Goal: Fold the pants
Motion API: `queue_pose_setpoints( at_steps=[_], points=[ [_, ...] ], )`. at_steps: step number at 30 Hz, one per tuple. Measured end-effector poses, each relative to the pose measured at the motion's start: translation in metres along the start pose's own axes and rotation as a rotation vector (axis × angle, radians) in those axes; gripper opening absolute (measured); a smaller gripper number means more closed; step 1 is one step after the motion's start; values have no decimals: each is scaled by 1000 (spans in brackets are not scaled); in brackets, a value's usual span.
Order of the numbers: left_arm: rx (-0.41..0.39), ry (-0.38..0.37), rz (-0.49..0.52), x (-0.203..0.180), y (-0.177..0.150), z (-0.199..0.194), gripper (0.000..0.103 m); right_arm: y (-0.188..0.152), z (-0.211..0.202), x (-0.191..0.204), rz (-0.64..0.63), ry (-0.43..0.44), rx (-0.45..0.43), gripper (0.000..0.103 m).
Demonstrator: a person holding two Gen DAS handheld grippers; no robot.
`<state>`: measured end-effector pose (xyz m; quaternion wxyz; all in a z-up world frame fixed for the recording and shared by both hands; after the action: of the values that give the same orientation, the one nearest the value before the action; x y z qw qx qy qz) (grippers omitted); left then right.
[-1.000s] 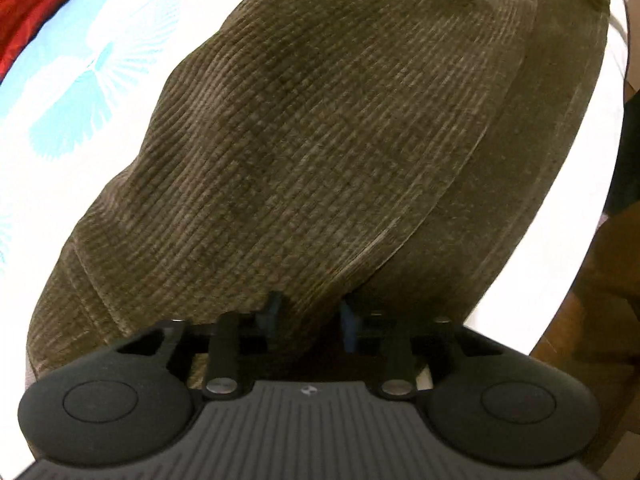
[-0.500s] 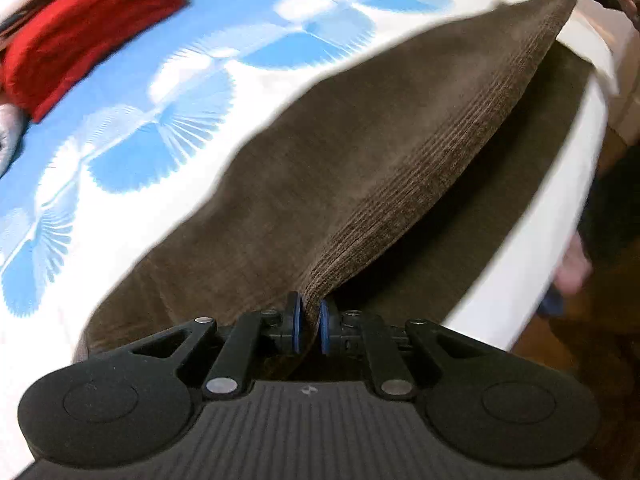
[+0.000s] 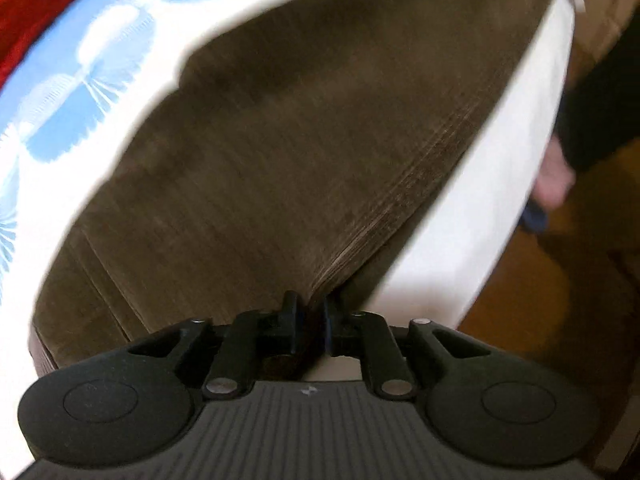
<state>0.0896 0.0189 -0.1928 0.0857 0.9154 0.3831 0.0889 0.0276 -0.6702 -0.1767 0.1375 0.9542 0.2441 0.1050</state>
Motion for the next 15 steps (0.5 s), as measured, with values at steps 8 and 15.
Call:
queue_pose_setpoints(
  at_steps=[8, 15],
  points=[
    [-255, -91, -400, 83, -3, -56, 40, 27, -34, 4, -81, -154, -214, 28],
    [145, 97, -475, 120, -91, 18, 8, 28, -36, 63, -206, 46, -281, 29]
  ],
)
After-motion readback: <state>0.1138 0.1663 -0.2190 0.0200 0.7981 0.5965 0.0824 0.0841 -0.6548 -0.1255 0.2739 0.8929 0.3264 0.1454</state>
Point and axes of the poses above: each gripper's, at about its wrist camera, not at the fingertips, and z roughly the way its jaws point, x to its left, y to its top, the point moved 10 cm from there along z, roughly the way its jaws point, and after that the axes turned 13 degrees about -z, right-handed, at the moved point
